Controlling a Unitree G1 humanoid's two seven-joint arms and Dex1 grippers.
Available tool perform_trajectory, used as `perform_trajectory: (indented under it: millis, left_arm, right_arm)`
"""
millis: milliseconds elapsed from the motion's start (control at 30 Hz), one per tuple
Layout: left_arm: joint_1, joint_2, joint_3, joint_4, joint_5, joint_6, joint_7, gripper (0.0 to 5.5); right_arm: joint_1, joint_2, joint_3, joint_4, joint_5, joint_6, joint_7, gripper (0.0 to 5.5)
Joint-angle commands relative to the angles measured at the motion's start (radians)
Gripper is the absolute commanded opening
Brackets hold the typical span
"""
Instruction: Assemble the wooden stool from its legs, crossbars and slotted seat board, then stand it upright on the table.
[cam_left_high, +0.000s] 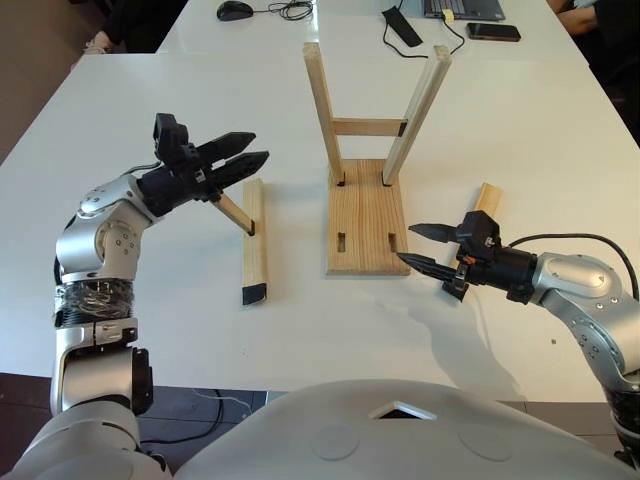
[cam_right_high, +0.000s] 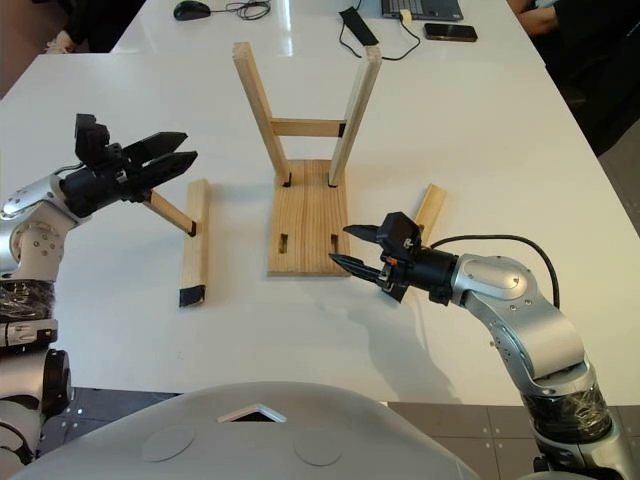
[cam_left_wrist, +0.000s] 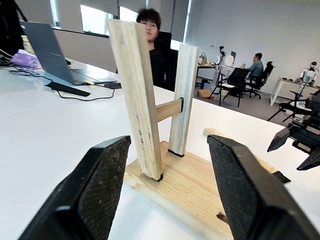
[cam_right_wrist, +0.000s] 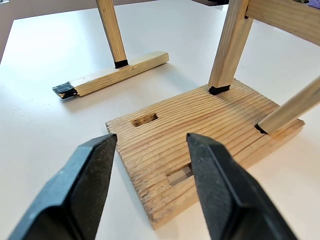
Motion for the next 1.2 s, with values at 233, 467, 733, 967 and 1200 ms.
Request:
perform_trajectory:
  millis: [233, 467, 733, 967, 1200]
  left_arm:
    - [0.094, 0.248, -0.063, -0.478, 0.017, 0.125, -0.085, 2.84]
    - [0.553, 0.367, -0.226, -0.473, 0.410, -0.186, -0.128, 2.84]
    - [0.562, 0.441, -0.167, -0.310, 0.494, -0.446, -0.224, 2.84]
    - [0.333, 0.480, -0.102, -0.105, 0.466, -0.456, -0.262, 2.84]
    - [0.207, 0.376, -0.133, -0.100, 0.442, -0.233, -0.130, 3.04]
  right_arm:
    - [0.045, 0.030, -0.007, -0.043, -0.005, -0.009, -0.057, 2.57]
    - [0.075, 0.041, -0.026, -0.066, -0.003, -0.011, -0.083, 2.57]
    - [0.099, 0.035, -0.024, -0.091, -0.008, -0.014, -0.091, 2.57]
    - [0.125, 0.044, -0.017, -0.102, -0.021, -0.023, -0.115, 2.57]
    - [0.126, 0.036, -0.015, -0.102, -0.029, -0.024, -0.117, 2.57]
